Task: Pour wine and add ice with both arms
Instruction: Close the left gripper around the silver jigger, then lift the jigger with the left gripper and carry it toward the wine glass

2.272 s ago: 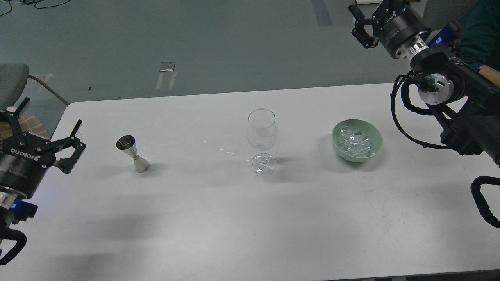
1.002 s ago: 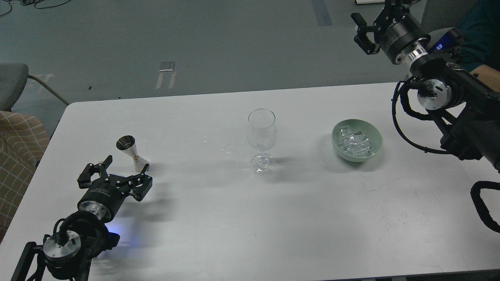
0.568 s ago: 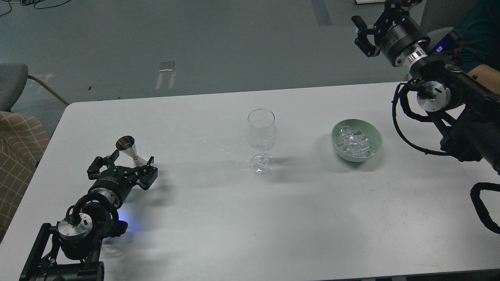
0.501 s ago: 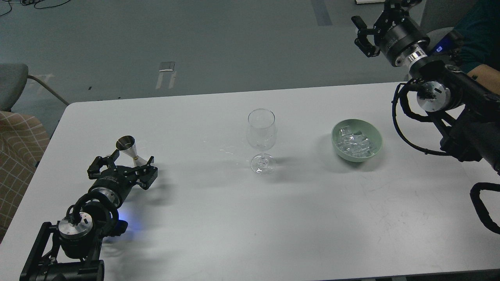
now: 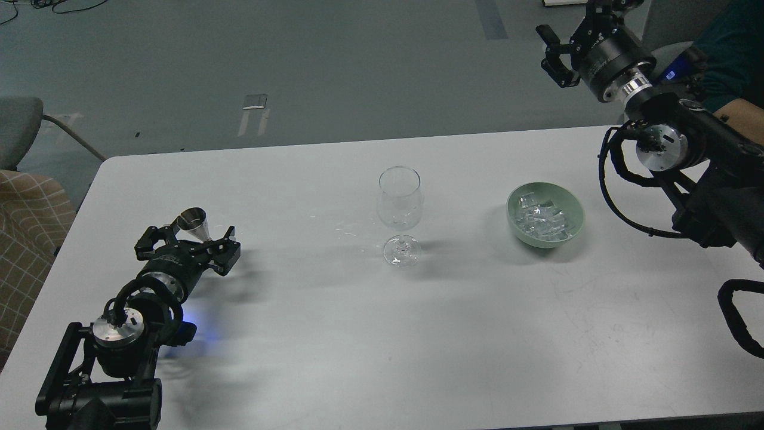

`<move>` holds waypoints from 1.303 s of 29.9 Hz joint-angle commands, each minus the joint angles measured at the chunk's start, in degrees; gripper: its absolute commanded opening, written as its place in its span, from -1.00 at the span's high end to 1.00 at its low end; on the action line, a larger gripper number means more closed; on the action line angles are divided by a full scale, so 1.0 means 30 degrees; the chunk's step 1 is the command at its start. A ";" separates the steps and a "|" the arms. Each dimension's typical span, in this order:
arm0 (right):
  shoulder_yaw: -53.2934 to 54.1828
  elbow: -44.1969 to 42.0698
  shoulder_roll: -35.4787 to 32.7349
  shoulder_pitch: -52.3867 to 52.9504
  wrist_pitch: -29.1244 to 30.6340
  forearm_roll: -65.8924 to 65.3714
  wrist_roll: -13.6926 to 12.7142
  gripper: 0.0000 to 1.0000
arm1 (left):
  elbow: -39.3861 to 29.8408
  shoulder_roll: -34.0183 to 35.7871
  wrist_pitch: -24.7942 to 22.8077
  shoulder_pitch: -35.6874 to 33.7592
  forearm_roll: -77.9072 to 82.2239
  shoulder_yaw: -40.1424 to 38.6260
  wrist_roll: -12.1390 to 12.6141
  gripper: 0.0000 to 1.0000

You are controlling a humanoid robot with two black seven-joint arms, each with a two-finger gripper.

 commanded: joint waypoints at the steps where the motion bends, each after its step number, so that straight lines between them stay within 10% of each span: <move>1: -0.0154 0.0000 -0.0028 0.0001 0.0002 0.0000 0.0003 -1.00 | 0.0242 0.0052 -0.0088 -0.0238 0.0013 0.0101 -0.0002 -0.26; 24: -0.0183 0.0029 -0.0116 0.0030 -0.0174 0.0000 -0.0026 -1.00 | 0.0271 0.0110 -0.0994 -0.0209 -0.0134 -0.0045 0.0086 0.72; 39: -0.0183 0.0029 -0.0116 0.0088 -0.0291 0.0000 -0.0056 -1.00 | -0.1133 0.0052 -0.0997 -0.0355 -0.0573 -0.0660 0.0145 0.99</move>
